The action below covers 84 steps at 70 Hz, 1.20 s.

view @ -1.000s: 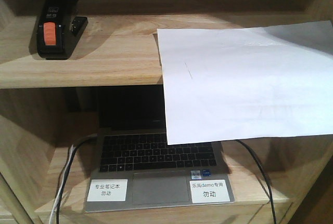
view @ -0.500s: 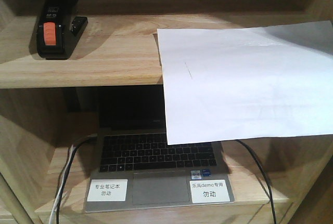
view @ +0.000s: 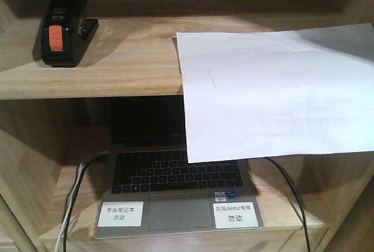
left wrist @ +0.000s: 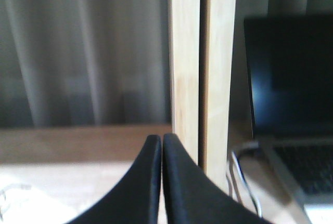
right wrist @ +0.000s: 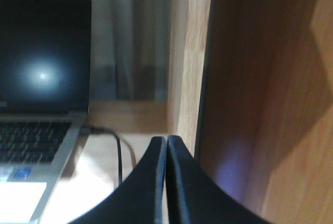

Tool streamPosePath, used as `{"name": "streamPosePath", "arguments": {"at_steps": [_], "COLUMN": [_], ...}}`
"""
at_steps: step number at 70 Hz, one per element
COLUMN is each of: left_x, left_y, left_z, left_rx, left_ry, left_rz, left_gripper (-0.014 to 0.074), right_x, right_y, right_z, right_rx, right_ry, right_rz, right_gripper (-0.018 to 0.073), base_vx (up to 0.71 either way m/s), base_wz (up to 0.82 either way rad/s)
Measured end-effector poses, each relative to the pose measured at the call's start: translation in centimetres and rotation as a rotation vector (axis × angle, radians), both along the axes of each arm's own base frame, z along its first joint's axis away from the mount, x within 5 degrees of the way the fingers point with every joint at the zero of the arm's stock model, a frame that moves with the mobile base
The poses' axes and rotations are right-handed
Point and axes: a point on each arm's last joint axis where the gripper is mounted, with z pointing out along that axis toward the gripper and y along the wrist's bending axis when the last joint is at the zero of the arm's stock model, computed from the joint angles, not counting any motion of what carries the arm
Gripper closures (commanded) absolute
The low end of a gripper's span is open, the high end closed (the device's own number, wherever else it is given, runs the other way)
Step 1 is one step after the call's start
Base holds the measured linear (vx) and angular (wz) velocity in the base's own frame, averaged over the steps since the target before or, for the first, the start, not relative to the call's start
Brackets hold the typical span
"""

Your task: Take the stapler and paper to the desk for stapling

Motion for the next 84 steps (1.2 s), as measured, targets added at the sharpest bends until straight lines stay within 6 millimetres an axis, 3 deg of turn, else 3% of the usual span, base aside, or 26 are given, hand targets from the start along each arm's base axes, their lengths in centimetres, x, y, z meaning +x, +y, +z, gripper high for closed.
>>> {"name": "streamPosePath", "arguments": {"at_steps": [14,31,42,50,60,69,76,84], "left_x": [-0.1,-0.9,-1.7,-3.1,-6.4,-8.1,-8.5,-8.1], "left_y": [0.0,0.0,0.4,0.3,0.0,-0.2,-0.3,-0.4], "left_z": [1.1,4.0,5.8,10.0,16.5,22.0,26.0,29.9], "left_rx": [0.010,0.025,-0.110,-0.139,-0.137,-0.133,-0.130,-0.133], "left_ry": [-0.117,-0.456,-0.589,-0.699,-0.837,-0.917,-0.955,-0.895], "left_rz": [0.001,0.005,0.010,-0.001,-0.030,-0.046,-0.053,-0.068], "left_gripper": [0.0603,0.0603,0.0603,0.0603,0.0603,0.0603,0.0603,0.0603], "right_x": [0.0,-0.4,-1.0,-2.3,-5.4,-8.2,-8.9,-8.4], "right_y": [-0.1,-0.4,-0.4,-0.3,-0.3,-0.2,-0.2,-0.1], "right_z": [1.2,3.3,5.7,9.6,15.4,20.5,24.5,28.5], "right_rx": [-0.002,-0.003,-0.002,-0.001,-0.002,-0.002,-0.002,-0.004], "right_ry": [-0.128,-0.372,-0.457,-0.582,-0.776,-0.927,-0.976,-0.934], "right_rz": [-0.014,-0.041,-0.043,-0.043,-0.042,-0.042,-0.041,-0.030], "right_gripper": [0.0568,0.0568,0.0566,0.0566,0.0566,0.0565,0.0565,0.0565], "base_vx": [0.00,0.00,0.00,0.00,0.00,0.00,0.00,0.00], "base_wz": [0.00,0.00,0.00,0.00,0.00,0.00,0.00,0.00]}}
